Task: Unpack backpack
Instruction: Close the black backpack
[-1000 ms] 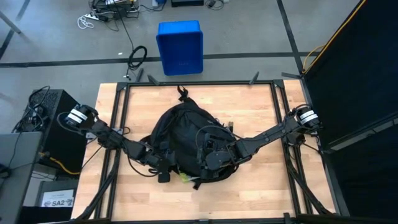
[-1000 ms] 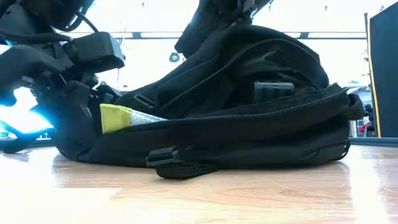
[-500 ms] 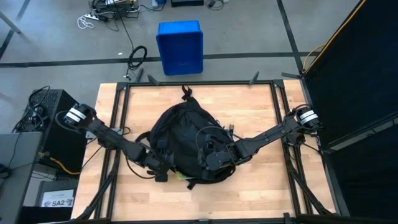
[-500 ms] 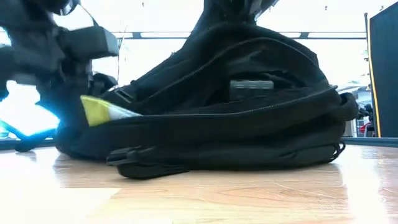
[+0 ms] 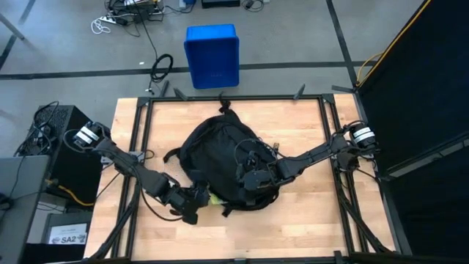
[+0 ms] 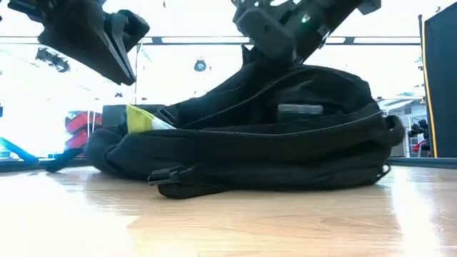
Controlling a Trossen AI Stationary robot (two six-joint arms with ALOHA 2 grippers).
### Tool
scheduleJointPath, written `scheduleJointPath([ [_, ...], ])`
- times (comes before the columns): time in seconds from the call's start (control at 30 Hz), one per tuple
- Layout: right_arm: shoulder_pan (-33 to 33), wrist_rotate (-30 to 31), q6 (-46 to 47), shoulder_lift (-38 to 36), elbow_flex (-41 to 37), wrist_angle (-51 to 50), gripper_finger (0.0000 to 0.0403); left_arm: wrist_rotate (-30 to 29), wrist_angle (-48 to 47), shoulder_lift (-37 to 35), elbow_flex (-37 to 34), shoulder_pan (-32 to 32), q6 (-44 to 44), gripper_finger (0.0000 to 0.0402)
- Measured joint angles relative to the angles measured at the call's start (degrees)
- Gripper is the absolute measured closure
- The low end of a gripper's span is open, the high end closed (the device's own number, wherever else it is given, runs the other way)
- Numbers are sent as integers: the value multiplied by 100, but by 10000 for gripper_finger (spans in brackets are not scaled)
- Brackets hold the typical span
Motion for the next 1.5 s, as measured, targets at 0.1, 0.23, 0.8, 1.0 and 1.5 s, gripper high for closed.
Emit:
scheduleJointPath([
  [0.1, -126, 30, -9, 4, -10, 26, 233, 1, -179, -4, 39, -59, -32, 401],
  [0.23, -156, 31, -36, 11, -19, 58, 234, -155, -1050, -7, -44, 32, -679, 401],
  [0.8, 161, -476, -94, 28, -32, 127, 239, 494, 1895, -1950, -2782, 1465, -838, 387],
  [1.0, 138, -603, -101, 31, -34, 147, 246, 1336, 2733, -2380, -3584, 2086, -1302, 372],
  [1.5, -18, -1056, -131, 33, -37, 340, 256, 2721, 4261, -1525, -3863, 2785, -1613, 239],
])
